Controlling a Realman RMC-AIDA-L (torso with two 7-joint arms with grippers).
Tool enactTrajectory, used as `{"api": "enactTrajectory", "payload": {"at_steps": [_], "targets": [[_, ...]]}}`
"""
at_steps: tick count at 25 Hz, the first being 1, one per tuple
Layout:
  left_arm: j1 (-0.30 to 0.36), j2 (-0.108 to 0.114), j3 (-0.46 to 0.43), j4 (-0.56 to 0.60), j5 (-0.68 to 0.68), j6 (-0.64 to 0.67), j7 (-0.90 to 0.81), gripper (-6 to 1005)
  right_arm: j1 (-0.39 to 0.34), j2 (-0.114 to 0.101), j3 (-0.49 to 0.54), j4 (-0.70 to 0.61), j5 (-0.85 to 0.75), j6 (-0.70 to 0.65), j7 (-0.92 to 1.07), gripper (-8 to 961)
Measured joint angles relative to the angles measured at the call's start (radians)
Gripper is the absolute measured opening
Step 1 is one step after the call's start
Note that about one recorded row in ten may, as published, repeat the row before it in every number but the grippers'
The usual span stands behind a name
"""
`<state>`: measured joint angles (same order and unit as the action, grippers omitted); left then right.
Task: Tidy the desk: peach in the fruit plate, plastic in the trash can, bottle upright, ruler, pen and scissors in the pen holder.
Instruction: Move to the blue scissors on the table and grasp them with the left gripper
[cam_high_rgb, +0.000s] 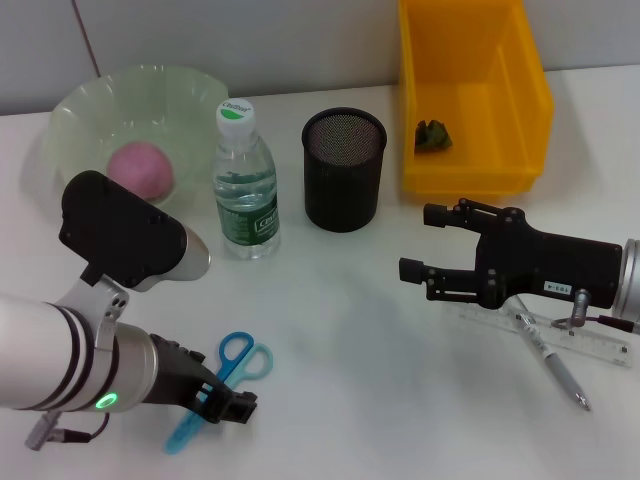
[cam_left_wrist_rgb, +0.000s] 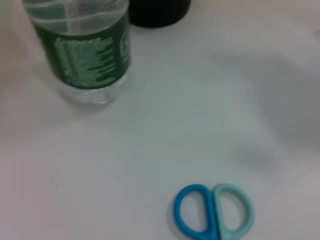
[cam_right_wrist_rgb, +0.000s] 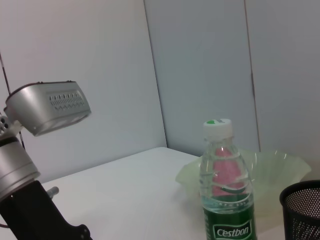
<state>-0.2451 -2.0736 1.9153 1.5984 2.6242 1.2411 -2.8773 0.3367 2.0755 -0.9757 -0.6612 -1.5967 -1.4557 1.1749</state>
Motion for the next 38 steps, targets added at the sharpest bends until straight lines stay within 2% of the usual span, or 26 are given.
{"api": "enactTrajectory", "payload": {"at_steps": [5, 25, 30, 38], "targets": [[-0.005, 0.000, -0.001, -0.010, 0.035, 0.003, 0.000, 799, -0.001, 0.000, 0.000, 0.000, 0.001, 0.000, 0.000, 843], [-0.021, -0.003, 0.006, -0.009, 0.029, 0.016, 0.000, 783, -0.006, 0.000, 0.000, 0.000, 0.002, -0.005, 0.000, 843], [-0.027, -0.003, 0.004, -0.015, 0.029, 0.018, 0.000, 755, -0.007, 0.000, 0.000, 0.000, 0.002, -0.007, 0.000, 842], [-0.033, -0.003, 0.011, -0.017, 0.035, 0.031, 0.000, 625, -0.007, 0.000, 0.000, 0.000, 0.001, -0.009, 0.000, 842]]}}
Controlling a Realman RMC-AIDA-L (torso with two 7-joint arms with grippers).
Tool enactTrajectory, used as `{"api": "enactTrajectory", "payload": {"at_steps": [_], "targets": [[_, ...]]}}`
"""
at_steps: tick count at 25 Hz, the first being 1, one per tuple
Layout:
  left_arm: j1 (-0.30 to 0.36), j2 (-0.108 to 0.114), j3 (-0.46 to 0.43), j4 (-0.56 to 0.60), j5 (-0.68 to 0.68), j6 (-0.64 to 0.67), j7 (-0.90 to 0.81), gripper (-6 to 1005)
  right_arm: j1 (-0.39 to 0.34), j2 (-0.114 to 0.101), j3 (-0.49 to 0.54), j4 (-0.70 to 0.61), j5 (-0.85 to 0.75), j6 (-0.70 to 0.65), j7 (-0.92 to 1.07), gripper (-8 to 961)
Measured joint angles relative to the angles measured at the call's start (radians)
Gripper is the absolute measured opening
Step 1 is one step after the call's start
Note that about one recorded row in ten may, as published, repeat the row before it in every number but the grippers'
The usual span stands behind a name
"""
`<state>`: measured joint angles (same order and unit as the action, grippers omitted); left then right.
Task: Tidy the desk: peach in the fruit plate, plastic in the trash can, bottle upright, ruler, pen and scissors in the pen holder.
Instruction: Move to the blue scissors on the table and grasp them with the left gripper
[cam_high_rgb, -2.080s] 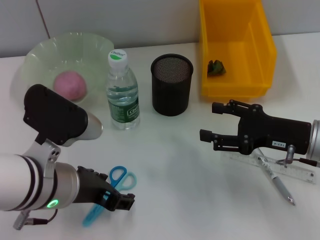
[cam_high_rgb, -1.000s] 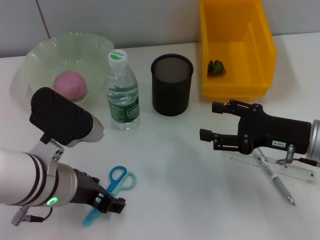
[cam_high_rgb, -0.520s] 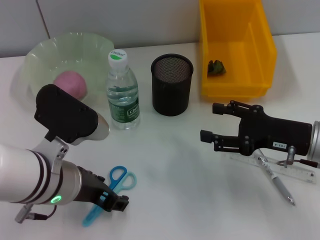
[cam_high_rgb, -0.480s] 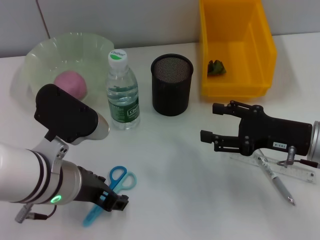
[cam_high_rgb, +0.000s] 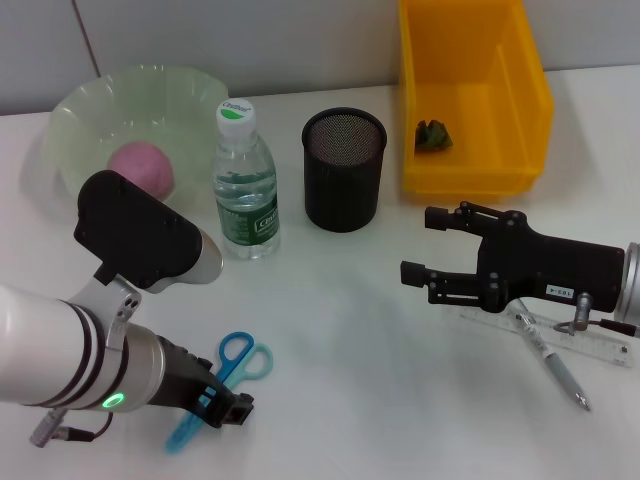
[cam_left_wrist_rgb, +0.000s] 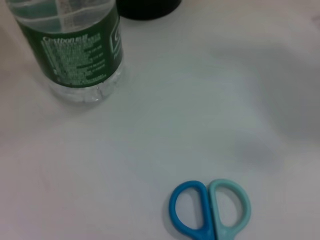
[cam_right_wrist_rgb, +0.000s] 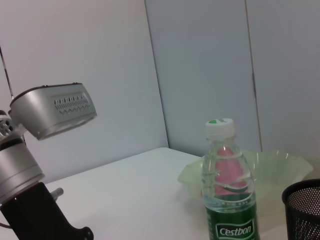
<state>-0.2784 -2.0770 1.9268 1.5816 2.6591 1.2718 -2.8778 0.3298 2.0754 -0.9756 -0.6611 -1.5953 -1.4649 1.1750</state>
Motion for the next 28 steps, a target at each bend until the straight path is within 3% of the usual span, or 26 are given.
{"api": "enactTrajectory", "payload": {"at_steps": [12, 18, 28], "targets": [[-0.016, 0.000, 0.001, -0.004, 0.002, 0.016, 0.000, 618, 0.000, -0.001, 0.000, 0.000, -0.001, 0.000, 0.000, 843], [-0.036, 0.000, 0.004, -0.022, 0.002, 0.027, 0.000, 481, 0.000, -0.002, 0.000, 0.000, -0.001, 0.000, 0.000, 843], [-0.049, 0.000, 0.001, -0.020, -0.005, 0.027, 0.000, 433, -0.004, -0.002, 0.000, 0.000, -0.003, 0.000, -0.001, 842]]}}
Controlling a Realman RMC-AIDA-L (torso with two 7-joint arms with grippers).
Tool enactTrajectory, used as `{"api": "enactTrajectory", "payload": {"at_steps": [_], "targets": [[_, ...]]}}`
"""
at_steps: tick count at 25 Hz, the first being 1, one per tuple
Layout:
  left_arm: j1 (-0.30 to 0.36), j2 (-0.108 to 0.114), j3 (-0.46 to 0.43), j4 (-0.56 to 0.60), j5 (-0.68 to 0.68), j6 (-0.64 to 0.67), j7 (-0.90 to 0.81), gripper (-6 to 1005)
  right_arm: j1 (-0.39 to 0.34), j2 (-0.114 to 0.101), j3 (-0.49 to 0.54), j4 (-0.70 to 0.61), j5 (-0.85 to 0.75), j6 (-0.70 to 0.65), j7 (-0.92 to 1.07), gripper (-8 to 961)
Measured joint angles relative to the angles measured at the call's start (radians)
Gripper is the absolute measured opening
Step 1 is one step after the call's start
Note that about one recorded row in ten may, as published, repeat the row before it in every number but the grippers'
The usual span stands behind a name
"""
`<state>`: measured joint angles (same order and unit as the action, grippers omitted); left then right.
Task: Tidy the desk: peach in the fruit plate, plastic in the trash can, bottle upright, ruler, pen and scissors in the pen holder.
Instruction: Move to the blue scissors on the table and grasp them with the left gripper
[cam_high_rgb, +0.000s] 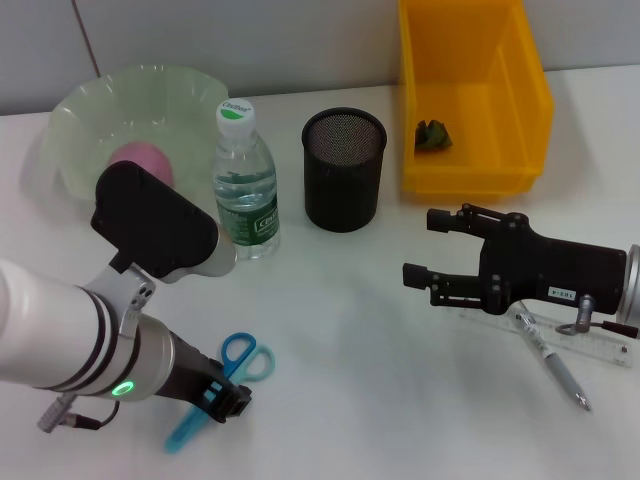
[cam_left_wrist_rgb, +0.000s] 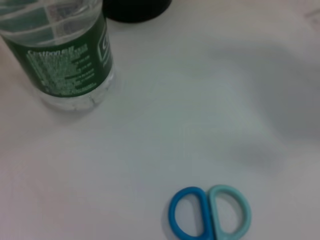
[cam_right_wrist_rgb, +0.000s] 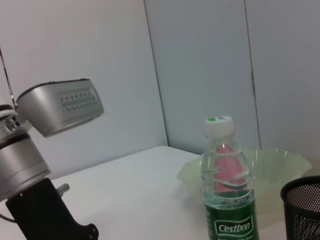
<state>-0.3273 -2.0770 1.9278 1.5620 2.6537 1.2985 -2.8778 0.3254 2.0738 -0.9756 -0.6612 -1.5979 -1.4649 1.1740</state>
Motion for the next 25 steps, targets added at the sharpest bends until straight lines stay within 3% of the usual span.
{"api": "enactTrajectory", "payload": {"at_steps": [2, 7, 18, 24, 25], "targets": [[-0.032, 0.000, -0.002, -0.041, -0.003, 0.001, 0.000, 412, 0.000, 0.000, 0.000, 0.000, 0.000, 0.000, -0.004, 842], [-0.040, -0.001, 0.004, -0.025, -0.003, 0.004, 0.000, 235, -0.005, 0.001, 0.000, 0.001, 0.000, -0.001, -0.008, 843], [-0.034, 0.001, 0.009, 0.033, -0.005, 0.041, 0.000, 157, -0.019, 0.002, 0.000, -0.004, 0.002, -0.007, -0.008, 842], [-0.009, 0.005, 0.012, 0.098, 0.004, 0.079, 0.006, 24, -0.022, 0.001, 0.002, -0.006, 0.003, -0.015, -0.008, 842], [-0.009, 0.005, 0.012, 0.093, 0.005, 0.081, 0.007, 47, -0.022, 0.001, 0.002, -0.006, 0.003, -0.016, -0.008, 842]]}}
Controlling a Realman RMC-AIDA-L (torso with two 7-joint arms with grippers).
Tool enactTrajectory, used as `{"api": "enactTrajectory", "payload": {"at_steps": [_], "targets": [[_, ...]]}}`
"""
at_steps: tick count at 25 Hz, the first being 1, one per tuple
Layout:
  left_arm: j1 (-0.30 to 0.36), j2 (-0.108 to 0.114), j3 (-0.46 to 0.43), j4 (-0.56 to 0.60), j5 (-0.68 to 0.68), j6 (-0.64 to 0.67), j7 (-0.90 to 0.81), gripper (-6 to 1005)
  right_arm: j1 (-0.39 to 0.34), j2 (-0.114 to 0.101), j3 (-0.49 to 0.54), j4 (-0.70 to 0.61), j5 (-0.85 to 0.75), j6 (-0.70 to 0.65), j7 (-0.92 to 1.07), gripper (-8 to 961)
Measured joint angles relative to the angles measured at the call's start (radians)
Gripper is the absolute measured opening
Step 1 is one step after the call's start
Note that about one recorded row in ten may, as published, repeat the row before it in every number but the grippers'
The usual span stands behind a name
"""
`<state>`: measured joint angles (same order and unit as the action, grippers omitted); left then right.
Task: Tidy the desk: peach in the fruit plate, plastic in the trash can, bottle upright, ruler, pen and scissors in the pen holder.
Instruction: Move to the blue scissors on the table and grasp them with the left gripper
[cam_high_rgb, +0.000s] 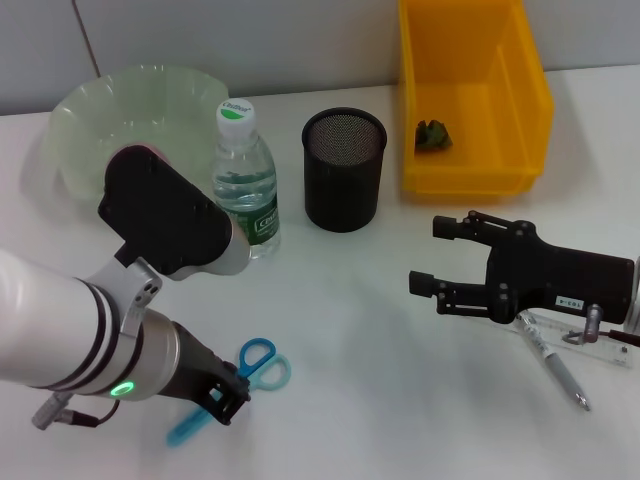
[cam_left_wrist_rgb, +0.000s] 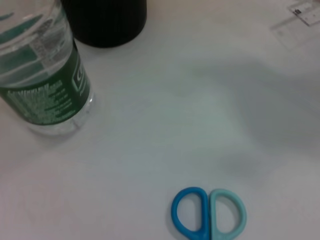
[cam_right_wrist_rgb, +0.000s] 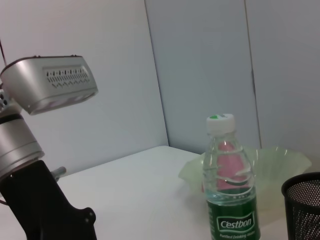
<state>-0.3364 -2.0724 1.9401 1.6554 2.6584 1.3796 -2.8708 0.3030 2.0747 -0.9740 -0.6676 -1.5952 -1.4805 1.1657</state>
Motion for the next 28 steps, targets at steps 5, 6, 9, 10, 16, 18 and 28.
{"api": "enactTrajectory", "payload": {"at_steps": [5, 6, 9, 10, 16, 18, 28], "targets": [[-0.008, -0.001, 0.021, -0.027, 0.001, -0.006, 0.003, 234, -0.001, -0.001, 0.000, -0.001, 0.000, -0.007, -0.002, 843], [-0.008, -0.001, 0.022, -0.028, 0.001, -0.008, 0.004, 281, -0.001, -0.001, 0.000, -0.001, 0.000, -0.007, -0.002, 843], [-0.009, -0.001, 0.024, -0.034, 0.002, -0.011, 0.004, 356, -0.001, -0.002, 0.000, -0.001, 0.000, -0.012, -0.003, 843], [-0.009, -0.001, 0.024, -0.034, 0.002, -0.011, 0.004, 370, -0.001, -0.002, 0.000, -0.001, 0.000, -0.012, -0.003, 843], [-0.011, -0.002, 0.026, -0.040, 0.002, -0.014, 0.005, 412, -0.001, -0.003, 0.000, 0.000, 0.000, -0.013, -0.011, 843], [-0.020, -0.002, 0.023, -0.050, 0.002, -0.020, 0.005, 413, -0.003, -0.003, 0.000, 0.000, 0.000, -0.013, -0.014, 843], [-0.055, -0.002, 0.022, -0.098, 0.003, -0.028, 0.015, 403, -0.005, -0.004, 0.009, -0.001, 0.000, -0.014, -0.015, 842]]}}
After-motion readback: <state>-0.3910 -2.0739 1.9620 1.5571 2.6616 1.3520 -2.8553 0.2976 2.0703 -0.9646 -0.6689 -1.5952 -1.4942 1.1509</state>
